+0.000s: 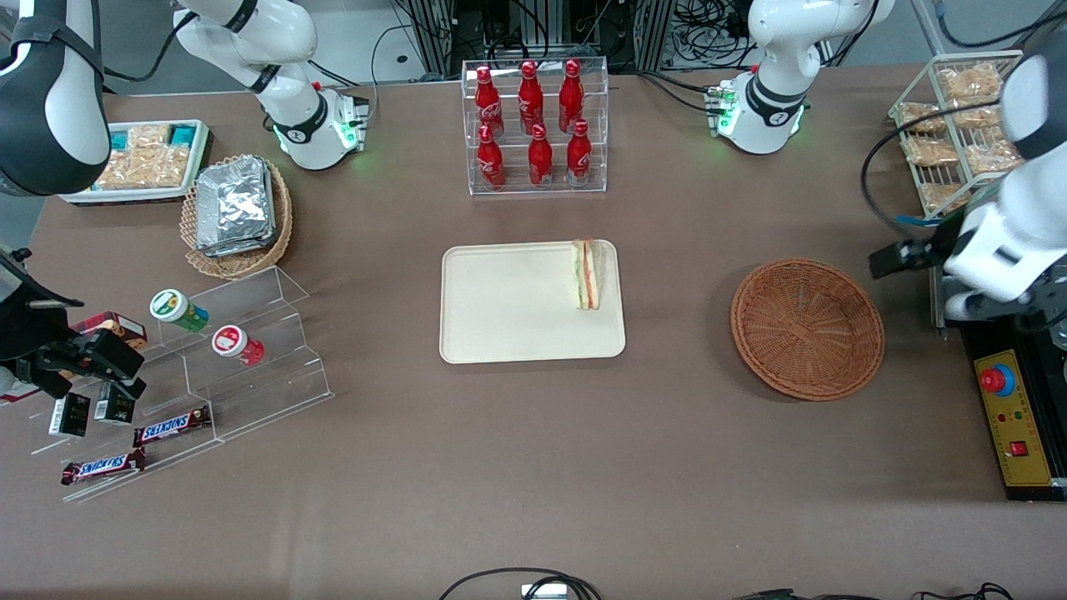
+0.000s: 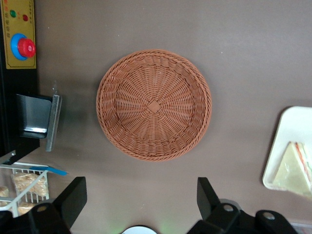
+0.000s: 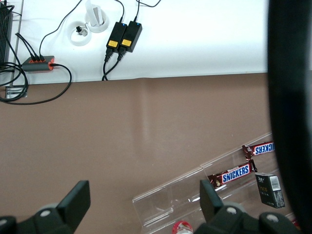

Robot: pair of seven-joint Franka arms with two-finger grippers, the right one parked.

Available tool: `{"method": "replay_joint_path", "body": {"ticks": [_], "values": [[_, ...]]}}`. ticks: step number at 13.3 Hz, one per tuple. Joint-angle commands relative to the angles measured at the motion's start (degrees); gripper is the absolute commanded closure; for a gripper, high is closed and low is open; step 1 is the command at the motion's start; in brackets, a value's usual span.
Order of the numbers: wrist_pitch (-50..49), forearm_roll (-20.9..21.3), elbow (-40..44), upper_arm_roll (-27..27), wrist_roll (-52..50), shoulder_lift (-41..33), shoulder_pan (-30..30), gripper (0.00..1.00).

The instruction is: Place sandwich from basket to tray

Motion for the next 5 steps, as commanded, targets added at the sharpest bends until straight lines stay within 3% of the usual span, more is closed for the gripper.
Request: {"method": "replay_joint_path", "body": {"ticks": [1,5], "values": [[-2.0,-1.3,-0.2,1.4,3.3,-3.0,-1.2,0.0],[-3.0,-1.3,0.9,1.2,9.2,-3.8,-2.3,0.0]]}}
